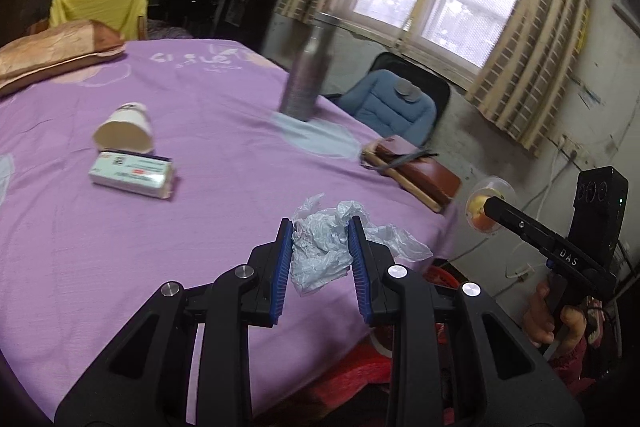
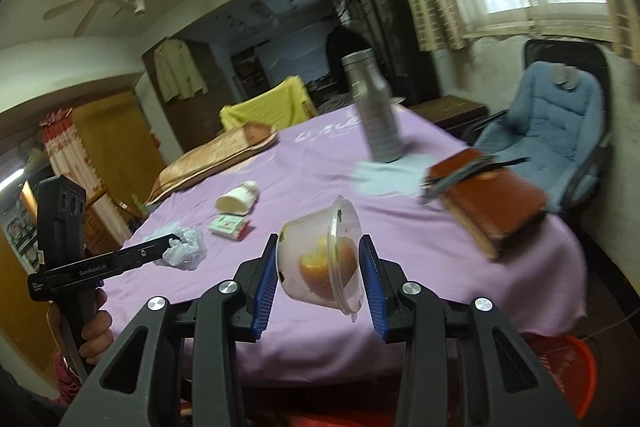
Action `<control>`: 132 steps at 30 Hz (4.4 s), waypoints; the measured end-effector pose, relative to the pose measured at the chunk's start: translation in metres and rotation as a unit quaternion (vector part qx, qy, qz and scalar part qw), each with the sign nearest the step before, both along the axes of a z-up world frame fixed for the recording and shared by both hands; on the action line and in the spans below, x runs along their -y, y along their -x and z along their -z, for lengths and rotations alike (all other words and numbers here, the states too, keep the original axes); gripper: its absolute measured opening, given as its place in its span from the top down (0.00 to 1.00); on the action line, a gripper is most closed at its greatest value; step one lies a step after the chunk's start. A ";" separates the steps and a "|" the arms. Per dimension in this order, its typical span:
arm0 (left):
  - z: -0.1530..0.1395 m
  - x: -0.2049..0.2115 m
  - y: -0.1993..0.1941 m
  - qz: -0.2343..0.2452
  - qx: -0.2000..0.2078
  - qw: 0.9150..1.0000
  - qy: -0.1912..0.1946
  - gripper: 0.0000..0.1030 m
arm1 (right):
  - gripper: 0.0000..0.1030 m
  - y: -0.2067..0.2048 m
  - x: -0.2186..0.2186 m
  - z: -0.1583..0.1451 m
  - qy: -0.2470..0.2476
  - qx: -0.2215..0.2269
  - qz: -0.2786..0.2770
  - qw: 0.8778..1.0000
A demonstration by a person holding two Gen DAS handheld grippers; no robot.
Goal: Collect trash
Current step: 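Carry the tissue and jelly cup toward the red wastebasket with both grippers, then open the right gripper over the wastebasket while the left releases the tissue in, then move both tools back over the table, then reach the left gripper to the white-and-green medicine box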
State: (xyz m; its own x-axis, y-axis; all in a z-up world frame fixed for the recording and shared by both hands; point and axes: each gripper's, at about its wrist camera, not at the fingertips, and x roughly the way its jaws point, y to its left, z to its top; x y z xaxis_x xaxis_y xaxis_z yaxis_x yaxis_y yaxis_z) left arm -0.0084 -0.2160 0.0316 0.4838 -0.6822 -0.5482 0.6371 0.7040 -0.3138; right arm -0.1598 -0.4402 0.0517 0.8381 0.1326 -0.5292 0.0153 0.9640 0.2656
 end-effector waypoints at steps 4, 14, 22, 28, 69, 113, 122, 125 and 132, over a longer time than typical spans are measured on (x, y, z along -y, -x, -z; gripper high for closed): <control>0.000 0.033 0.012 0.036 -0.002 0.999 -0.004 0.71 | 0.62 0.030 0.031 -0.002 0.003 0.005 0.039 0.999; 0.022 0.128 0.045 0.141 -0.022 0.989 -0.038 0.71 | 0.62 0.098 0.121 0.043 -0.018 -0.042 0.150 0.988; 0.050 0.204 0.060 0.220 -0.049 0.972 -0.074 0.71 | 0.33 0.112 0.182 0.118 -0.071 -0.131 0.216 0.965; 0.075 0.254 0.072 0.265 -0.068 0.956 -0.103 0.71 | 0.32 0.136 0.205 0.115 -0.097 -0.089 0.247 0.960; 0.033 0.225 0.068 0.148 0.046 0.984 -0.090 0.09 | 0.24 0.132 0.165 0.046 -0.052 -0.018 0.206 0.977; 0.038 -0.073 -0.158 -0.185 -0.068 0.976 -0.089 0.06 | 0.09 -0.139 -0.088 0.055 0.012 -0.078 -0.069 0.994; 0.057 -0.050 -0.211 -0.184 -0.089 0.971 -0.120 0.06 | 0.09 -0.167 -0.098 0.074 0.029 -0.083 -0.077 0.993; 0.065 -0.043 -0.218 -0.189 -0.072 0.967 -0.154 0.06 | 0.09 -0.172 -0.100 0.078 0.038 -0.082 -0.076 0.993; 0.076 -0.070 -0.214 -0.191 -0.082 0.961 -0.181 0.06 | 0.09 -0.181 -0.096 0.081 0.012 -0.094 -0.090 0.991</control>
